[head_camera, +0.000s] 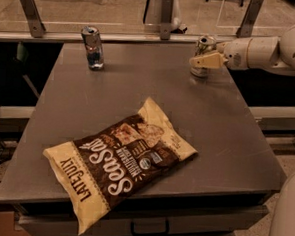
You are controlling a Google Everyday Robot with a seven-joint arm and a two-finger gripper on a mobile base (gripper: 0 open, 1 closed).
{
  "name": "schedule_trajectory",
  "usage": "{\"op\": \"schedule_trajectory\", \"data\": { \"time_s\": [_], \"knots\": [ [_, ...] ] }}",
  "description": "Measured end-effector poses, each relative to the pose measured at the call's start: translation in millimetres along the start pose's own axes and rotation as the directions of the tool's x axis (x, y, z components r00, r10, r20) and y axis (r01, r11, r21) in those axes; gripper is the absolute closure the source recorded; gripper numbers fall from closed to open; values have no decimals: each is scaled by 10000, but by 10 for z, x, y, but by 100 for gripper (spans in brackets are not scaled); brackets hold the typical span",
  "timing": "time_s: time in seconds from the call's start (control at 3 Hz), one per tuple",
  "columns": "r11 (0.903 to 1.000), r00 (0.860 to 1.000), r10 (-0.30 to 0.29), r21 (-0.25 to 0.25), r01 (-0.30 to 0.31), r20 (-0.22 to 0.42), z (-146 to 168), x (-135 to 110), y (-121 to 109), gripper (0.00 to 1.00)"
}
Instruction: Move 7up can near brown chip bag
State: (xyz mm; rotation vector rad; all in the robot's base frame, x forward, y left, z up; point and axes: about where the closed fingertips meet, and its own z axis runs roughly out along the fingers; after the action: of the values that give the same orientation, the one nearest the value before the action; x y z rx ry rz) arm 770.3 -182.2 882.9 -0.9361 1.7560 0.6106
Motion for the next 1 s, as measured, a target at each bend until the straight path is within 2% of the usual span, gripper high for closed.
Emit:
{"op": "schedule_trajectory", "data": {
  "time_s": [0.33, 0.67, 1.0],
  "knots": [
    [9998, 9996, 105, -148, -101, 245, -38, -88, 32, 64],
    [9993, 9990, -75, -353, 90, 451, -211, -269, 137, 87],
    [9991, 9990, -68, -413, 86, 442, -181, -266, 152, 100]
  ]
}}
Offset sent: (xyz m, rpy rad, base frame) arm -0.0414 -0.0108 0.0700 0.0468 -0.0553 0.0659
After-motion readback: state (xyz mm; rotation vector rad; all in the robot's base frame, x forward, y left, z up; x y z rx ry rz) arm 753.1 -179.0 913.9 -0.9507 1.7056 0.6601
